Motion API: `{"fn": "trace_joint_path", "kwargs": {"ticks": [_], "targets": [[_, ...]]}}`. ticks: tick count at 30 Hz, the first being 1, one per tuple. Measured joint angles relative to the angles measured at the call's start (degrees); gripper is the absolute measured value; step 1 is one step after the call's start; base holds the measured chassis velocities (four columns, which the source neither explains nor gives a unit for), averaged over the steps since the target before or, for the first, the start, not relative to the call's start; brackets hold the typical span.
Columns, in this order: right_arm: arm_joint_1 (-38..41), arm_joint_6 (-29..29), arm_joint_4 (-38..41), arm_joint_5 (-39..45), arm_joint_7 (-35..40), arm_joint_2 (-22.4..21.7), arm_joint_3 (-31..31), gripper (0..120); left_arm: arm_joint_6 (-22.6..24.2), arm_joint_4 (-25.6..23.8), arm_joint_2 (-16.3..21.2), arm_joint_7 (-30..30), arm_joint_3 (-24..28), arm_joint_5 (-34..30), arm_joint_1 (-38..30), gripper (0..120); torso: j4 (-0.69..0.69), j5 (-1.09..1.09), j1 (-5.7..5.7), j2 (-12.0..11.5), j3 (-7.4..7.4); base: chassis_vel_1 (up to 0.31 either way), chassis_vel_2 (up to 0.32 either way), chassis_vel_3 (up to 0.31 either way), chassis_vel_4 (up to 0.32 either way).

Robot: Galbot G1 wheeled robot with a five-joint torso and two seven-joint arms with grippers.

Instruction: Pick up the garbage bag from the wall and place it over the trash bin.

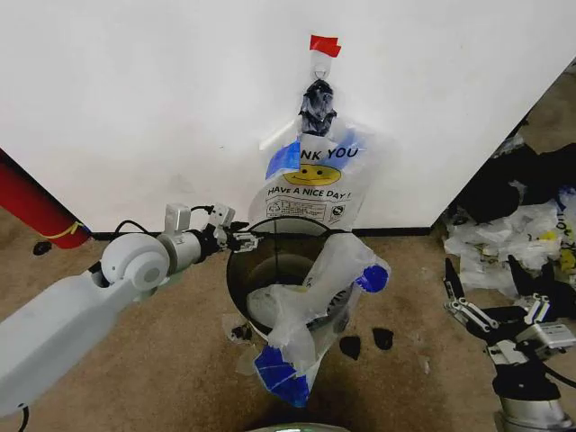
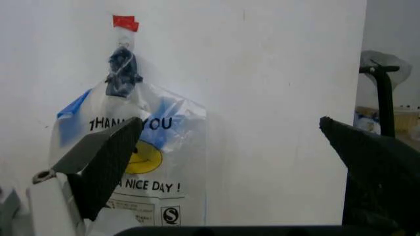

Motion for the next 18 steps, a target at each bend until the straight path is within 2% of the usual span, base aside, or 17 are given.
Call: {"fn": "trace_joint_path", "kwargs": {"ticks": [2,4,5,10,14,17,18], "targets": [[0.0,0.0,0.0,0.0,0.0,0.1,0.0,100,0.3,0.8,-0.1,0.6,0.6,0.8,-0.5,39,0.00,0.00,0.00,0.0,0.00,0.000,0.000,0.000,0.000],[0.0,0.0,0.0,0.0,0.0,0.1,0.0,100,0.3,0.9,-0.1,0.6,0.7,0.8,-0.5,39,0.00,0.00,0.00,0.0,0.00,0.000,0.000,0.000,0.000],[-0.1,0.0,0.0,0.0,0.0,0.1,0.0,100,0.5,1.5,-0.3,1.0,1.1,1.4,-0.7,30,0.00,0.00,0.00,0.0,0.00,0.000,0.000,0.000,0.000],[-0.1,0.0,-0.2,0.2,0.1,-0.1,0.3,100,1.2,1.2,-0.2,0.8,1.0,1.4,-0.5,9,0.00,0.00,0.00,0.0,0.00,0.000,0.000,0.000,0.000],[0.0,0.0,-0.2,0.0,0.1,-0.1,0.0,100,1.3,0.2,-0.2,-1.8,0.8,0.4,-0.1,2,0.00,0.00,0.00,0.0,0.00,0.000,0.000,0.000,0.000],[0.2,-0.1,-0.4,0.0,0.1,-0.1,-0.1,100,0.9,-2.6,-0.6,-8.1,-1.2,-3.3,2.4,2,-0.01,0.00,0.00,0.0,0.00,0.000,0.000,0.000,0.000],[0.2,-0.1,-0.4,0.0,0.1,-0.1,-0.1,100,0.9,-2.6,-0.6,-8.1,-1.2,-3.3,2.4,2,-0.01,0.00,0.00,0.0,0.00,0.000,0.000,0.000,0.000]]}}
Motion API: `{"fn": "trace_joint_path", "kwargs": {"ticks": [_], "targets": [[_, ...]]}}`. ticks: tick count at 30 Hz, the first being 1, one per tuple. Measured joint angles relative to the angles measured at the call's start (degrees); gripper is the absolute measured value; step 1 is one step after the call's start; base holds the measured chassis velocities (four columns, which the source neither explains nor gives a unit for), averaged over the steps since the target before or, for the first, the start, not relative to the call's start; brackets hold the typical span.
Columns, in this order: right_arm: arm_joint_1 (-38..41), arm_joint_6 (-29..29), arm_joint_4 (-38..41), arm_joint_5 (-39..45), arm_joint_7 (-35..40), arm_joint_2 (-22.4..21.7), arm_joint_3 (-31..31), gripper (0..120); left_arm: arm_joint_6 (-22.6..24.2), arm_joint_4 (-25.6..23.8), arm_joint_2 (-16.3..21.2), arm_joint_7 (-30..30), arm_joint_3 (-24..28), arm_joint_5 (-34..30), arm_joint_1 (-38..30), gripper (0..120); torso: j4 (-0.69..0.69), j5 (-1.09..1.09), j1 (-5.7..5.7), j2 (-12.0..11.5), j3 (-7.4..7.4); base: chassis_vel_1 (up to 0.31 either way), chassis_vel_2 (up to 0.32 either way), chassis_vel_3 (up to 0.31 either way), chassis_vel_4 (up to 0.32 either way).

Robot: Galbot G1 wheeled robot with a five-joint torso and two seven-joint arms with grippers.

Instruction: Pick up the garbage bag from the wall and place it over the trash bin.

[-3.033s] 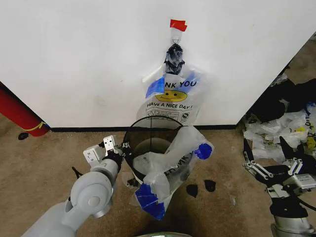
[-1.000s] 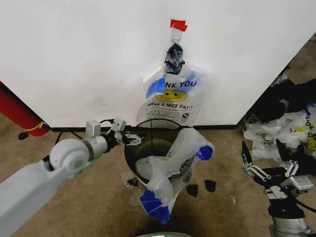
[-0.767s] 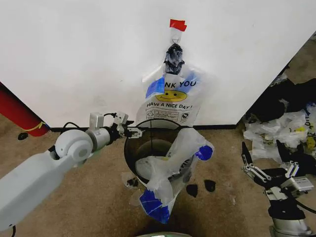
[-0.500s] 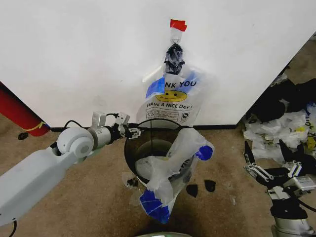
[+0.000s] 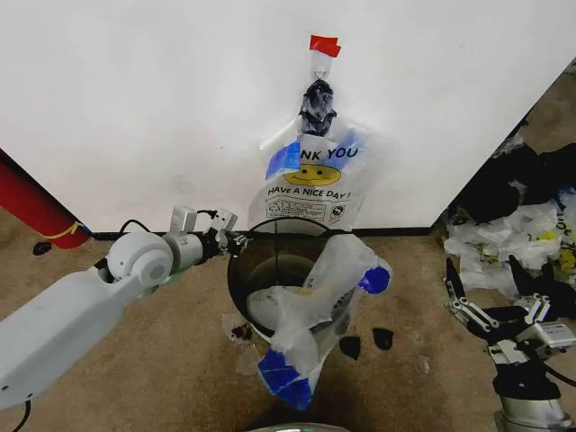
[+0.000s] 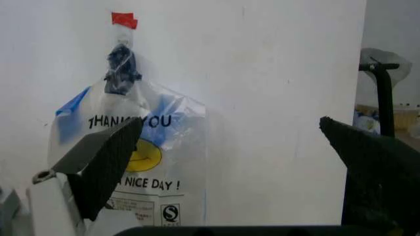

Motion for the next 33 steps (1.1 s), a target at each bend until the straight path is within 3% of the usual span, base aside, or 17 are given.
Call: {"fn": "trace_joint_path", "kwargs": {"ticks": [5,8,13,18,26,33], "targets": [[0.0,-0.1,-0.3,0.0,0.0,-0.4,0.0,100,-2.8,-5.9,0.1,-13.9,-4.7,-5.6,6.4,2,0.02,-0.01,0.00,0.0,0.00,0.000,0.000,0.000,0.000],[0.1,-0.1,-0.3,0.0,0.0,-0.4,-0.1,100,-3.9,-8.5,-0.2,-18.5,-6.4,-7.3,8.5,2,0.02,0.00,0.00,0.0,0.00,0.000,0.000,0.000,0.000],[0.1,-0.2,-0.4,-0.2,-0.2,-0.3,-0.5,100,-7.0,-15.4,-3.3,-30.3,-9.2,-12.8,12.5,2,0.01,0.01,0.00,0.0,0.00,0.000,0.000,0.000,0.000],[0.0,-0.1,-0.5,-0.2,-0.6,0.0,-0.5,100,-9.4,-16.4,-5.7,-31.2,-9.5,-9.2,16.5,2,0.00,0.00,0.00,0.0,0.00,0.000,0.000,0.000,0.000],[-0.1,0.5,-1.1,-0.2,-1.1,0.3,-0.5,100,-13.5,-13.6,-10.3,-30.9,-9.7,0.9,25.2,2,0.02,0.02,-0.02,0.0,-0.01,0.000,0.000,0.000,0.000],[0.2,0.1,-1.1,-0.2,-1.2,0.5,-0.9,100,-14.3,-14.1,-11.5,-31.3,-10.0,4.3,29.0,2,0.02,0.01,-0.02,0.0,-0.02,0.000,0.000,0.000,0.000]]}}
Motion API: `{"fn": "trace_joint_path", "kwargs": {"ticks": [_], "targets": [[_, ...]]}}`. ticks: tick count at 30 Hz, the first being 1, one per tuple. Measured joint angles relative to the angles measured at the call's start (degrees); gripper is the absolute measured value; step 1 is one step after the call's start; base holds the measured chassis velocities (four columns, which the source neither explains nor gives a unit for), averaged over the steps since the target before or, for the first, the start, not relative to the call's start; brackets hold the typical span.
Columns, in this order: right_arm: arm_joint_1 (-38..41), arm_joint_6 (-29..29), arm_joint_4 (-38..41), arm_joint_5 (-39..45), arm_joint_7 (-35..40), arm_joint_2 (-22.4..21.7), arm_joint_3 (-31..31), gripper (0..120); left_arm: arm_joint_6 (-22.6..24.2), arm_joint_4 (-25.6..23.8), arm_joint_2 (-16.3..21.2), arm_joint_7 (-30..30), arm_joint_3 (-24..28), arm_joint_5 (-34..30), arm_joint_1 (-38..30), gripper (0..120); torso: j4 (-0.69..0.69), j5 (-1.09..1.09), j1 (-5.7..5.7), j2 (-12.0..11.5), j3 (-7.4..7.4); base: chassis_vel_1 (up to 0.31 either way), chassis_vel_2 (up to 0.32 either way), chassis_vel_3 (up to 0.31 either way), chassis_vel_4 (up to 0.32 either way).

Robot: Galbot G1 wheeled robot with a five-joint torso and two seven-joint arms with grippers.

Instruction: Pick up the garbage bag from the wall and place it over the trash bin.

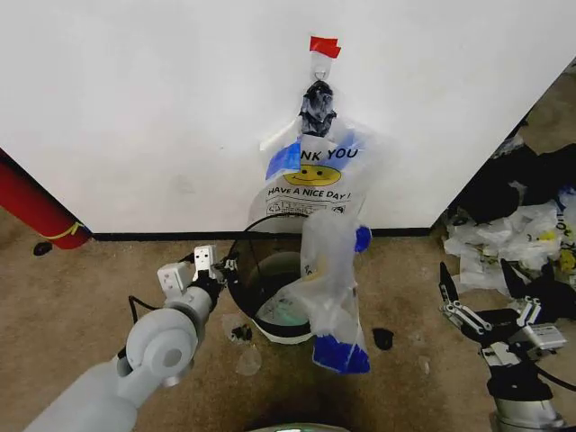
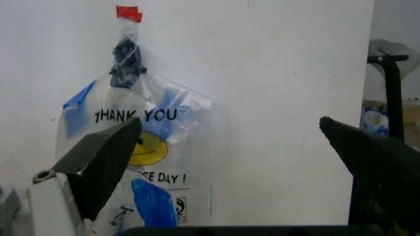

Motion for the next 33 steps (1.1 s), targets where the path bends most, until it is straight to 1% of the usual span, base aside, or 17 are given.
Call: {"fn": "trace_joint_path", "kwargs": {"ticks": [4,6,7,9,13,14,16,19,20,23,24,25,28,29,30,31,33], "targets": [[0.1,0.0,0.0,0.0,-0.1,0.0,-0.1,100,0.9,-1.2,0.0,0.2,-0.1,0.4,0.9,5,0.00,0.00,0.00,0.0,0.01,0.000,0.000,0.000,0.000],[0.1,0.0,-0.1,0.0,-0.1,-0.1,-0.1,100,1.6,-2.1,0.2,0.6,-0.1,1.2,1.3,15,0.00,-0.01,0.00,0.0,0.02,0.000,0.000,0.000,0.000],[0.0,0.0,-0.1,0.0,-0.1,-0.1,-0.1,100,2.0,-2.7,0.3,0.9,-0.1,1.8,1.4,16,-0.02,-0.02,0.01,0.0,0.02,0.000,0.000,0.000,0.000],[-0.2,0.1,-0.1,0.0,-0.2,0.0,0.0,100,2.2,-4.8,1.0,2.1,-0.1,4.8,1.0,27,-0.01,-0.02,0.01,0.0,0.02,0.000,0.000,0.000,0.000],[-0.3,0.3,0.0,0.0,-0.3,0.2,0.1,100,2.4,-7.5,2.4,3.1,0.0,5.8,-0.9,38,-0.02,-0.03,0.01,0.0,0.02,0.000,0.000,0.000,0.000],[-0.3,0.3,0.0,0.0,-0.3,0.2,0.1,100,2.5,-8.3,3.0,3.3,0.0,5.9,-1.6,41,-0.02,-0.02,0.01,0.0,0.02,0.000,0.000,0.000,0.000],[-0.1,0.1,0.0,-0.1,-0.2,0.1,0.1,100,3.3,-10.9,4.6,3.6,0.1,5.0,-4.0,52,-0.01,-0.01,0.01,0.0,0.02,0.000,0.000,0.000,0.000],[0.1,-0.2,0.1,0.1,0.1,0.0,0.2,100,4.1,-12.7,5.8,3.9,0.1,3.8,-5.7,59,-0.01,-0.01,0.01,0.0,0.02,0.000,0.000,0.000,0.000],[0.3,-0.5,0.2,0.1,0.6,-0.2,0.3,100,4.9,-14.2,6.7,4.4,0.1,3.1,-7.1,66,-0.01,-0.01,0.01,0.0,0.02,0.000,0.000,0.000,0.000],[0.8,-2.0,0.4,-0.2,3.3,-0.6,0.9,100,6.8,-16.8,9.1,6.9,0.4,1.6,-9.9,78,-0.01,-0.01,0.02,0.0,0.02,0.000,0.000,0.000,0.000],[0.8,-2.0,0.4,-0.2,3.3,-0.6,0.9,100,6.8,-16.8,9.1,6.9,0.4,1.6,-9.9,78,-0.01,-0.01,0.02,0.0,0.02,0.000,0.000,0.000,0.000],[1.0,-2.6,0.4,-0.4,4.4,-0.7,1.0,100,7.5,-17.2,9.9,7.8,0.6,1.0,-10.8,81,-0.01,-0.01,0.01,0.0,0.02,0.000,0.000,0.000,0.000],[2.1,-5.6,0.5,-2.3,9.9,-1.0,1.4,100,9.8,-17.5,12.1,13.0,3.3,-0.1,-14.6,95,0.01,0.00,0.02,0.0,0.02,0.000,0.000,0.000,0.000],[2.1,-5.6,0.5,-2.3,9.9,-1.0,1.4,100,9.8,-17.5,12.1,13.0,3.3,-0.1,-14.6,95,0.01,0.00,0.02,0.0,0.02,0.000,0.000,0.000,0.000],[2.3,-6.2,0.5,-2.7,10.9,-1.0,1.4,100,10.6,-17.5,12.2,14.0,4.9,-0.6,-16.5,98,0.02,-0.01,0.02,0.0,0.02,0.000,0.000,0.000,0.000],[2.6,-6.7,0.5,-2.9,11.8,-0.9,1.4,100,11.5,-17.6,12.0,14.6,7.0,-1.6,-19.0,99,0.00,-0.02,0.01,0.0,0.02,0.000,0.000,0.000,0.000],[3.2,-7.7,0.4,-3.6,13.3,-0.3,1.4,100,12.9,-16.7,10.1,15.2,13.9,-4.6,-27.3,100,0.01,0.00,0.01,0.0,0.02,0.000,0.000,0.000,0.000]]}}
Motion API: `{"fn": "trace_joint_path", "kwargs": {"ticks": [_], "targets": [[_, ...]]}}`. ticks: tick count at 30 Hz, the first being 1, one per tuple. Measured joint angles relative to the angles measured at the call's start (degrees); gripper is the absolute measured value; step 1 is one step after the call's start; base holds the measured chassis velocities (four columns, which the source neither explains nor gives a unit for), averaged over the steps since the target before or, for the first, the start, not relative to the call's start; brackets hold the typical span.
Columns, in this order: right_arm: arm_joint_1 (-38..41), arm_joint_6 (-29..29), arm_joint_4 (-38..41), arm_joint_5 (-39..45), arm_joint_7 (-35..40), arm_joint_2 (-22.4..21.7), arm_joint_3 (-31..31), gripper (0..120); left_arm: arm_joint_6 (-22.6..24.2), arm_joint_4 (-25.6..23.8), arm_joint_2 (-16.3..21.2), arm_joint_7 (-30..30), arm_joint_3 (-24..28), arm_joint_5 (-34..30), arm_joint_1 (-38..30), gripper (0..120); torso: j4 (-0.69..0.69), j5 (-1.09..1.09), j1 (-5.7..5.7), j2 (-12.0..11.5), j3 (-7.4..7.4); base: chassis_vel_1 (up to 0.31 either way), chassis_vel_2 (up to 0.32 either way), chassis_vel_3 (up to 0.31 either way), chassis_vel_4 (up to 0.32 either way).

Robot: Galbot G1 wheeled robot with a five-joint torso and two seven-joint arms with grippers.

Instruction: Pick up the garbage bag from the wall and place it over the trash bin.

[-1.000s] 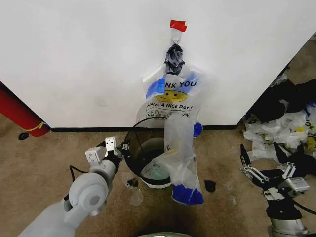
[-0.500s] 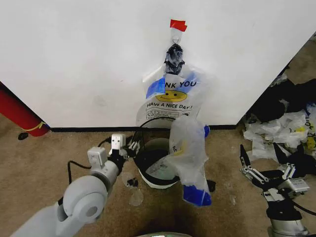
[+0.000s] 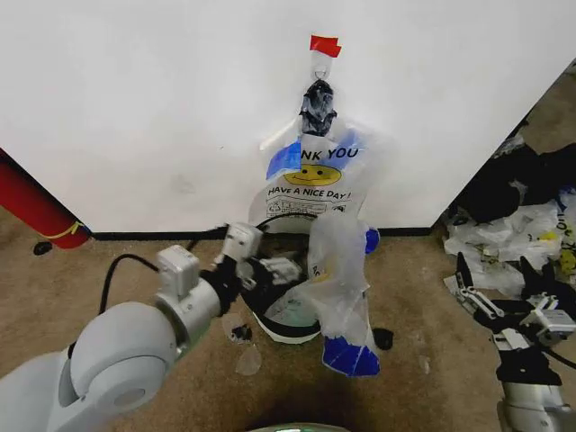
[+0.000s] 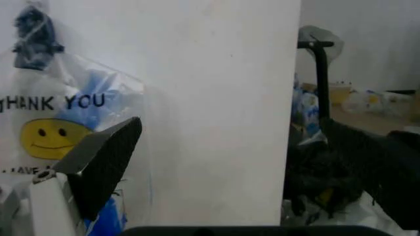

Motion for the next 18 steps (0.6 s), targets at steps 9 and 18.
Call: {"fn": "trace_joint_path", "kwargs": {"ticks": [9,18], "targets": [[1.4,-0.8,-2.5,-1.0,2.5,1.5,0.5,100,7.0,10.4,-9.6,-16.4,21.5,-14.9,-29.3,100,-0.03,0.01,0.01,0.0,0.00,0.000,0.000,0.000,0.000],[1.9,-0.2,-5.7,-1.6,2.4,1.8,0.4,100,9.7,13.2,-12.3,-31.2,29.1,-28.4,-41.2,100,-0.02,0.01,0.01,0.0,0.01,0.000,0.000,0.000,0.000]]}}
